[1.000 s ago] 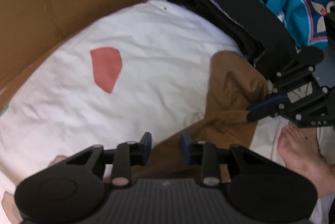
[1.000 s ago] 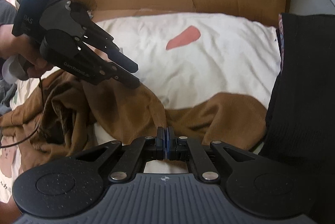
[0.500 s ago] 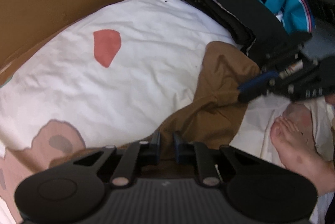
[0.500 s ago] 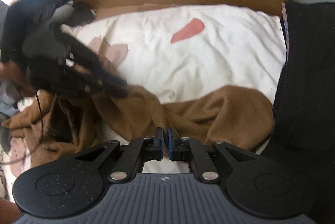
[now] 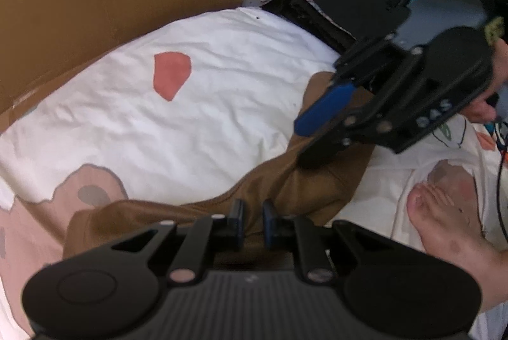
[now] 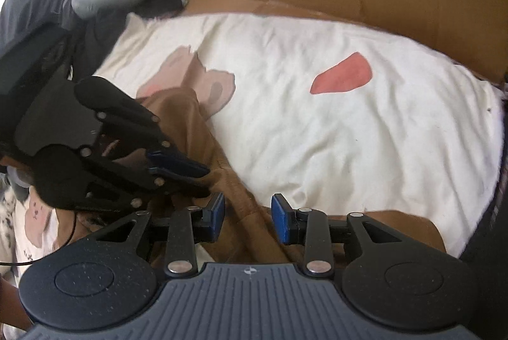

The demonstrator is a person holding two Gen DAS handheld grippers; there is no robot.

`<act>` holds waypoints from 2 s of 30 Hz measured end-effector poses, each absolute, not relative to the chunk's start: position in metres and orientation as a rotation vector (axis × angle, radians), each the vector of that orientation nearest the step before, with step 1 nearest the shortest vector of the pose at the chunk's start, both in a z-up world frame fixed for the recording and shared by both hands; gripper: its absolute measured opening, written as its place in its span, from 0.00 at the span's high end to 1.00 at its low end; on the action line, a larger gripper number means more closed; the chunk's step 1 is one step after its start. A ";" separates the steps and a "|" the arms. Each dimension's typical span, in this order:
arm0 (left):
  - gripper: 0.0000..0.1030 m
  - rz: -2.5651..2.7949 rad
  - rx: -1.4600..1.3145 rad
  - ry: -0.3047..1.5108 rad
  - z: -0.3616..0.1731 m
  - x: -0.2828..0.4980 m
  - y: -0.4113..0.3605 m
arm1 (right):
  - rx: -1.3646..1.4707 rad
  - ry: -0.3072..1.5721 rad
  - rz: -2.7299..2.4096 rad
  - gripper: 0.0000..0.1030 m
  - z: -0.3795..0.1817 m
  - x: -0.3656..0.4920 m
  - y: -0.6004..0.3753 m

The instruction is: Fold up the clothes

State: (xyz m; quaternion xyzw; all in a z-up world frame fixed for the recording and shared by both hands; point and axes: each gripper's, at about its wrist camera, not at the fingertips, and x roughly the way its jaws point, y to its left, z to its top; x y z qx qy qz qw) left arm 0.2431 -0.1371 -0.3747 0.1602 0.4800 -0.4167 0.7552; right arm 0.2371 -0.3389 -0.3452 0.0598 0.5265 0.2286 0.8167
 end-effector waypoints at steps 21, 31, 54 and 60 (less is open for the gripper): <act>0.87 -0.910 0.340 1.025 -0.379 0.237 -0.132 | -0.052 1.328 0.644 0.69 -0.365 0.275 -0.300; 0.88 -0.887 0.267 0.995 -0.359 0.239 -0.126 | -0.056 1.268 0.599 0.92 -0.351 0.258 -0.305; 0.87 -0.531 0.268 0.972 -0.283 0.251 0.001 | -0.047 1.139 0.430 0.93 -0.328 0.223 -0.301; 0.87 -0.423 0.296 0.989 -0.268 0.244 0.048 | -0.059 1.124 0.406 0.93 -0.329 0.219 -0.300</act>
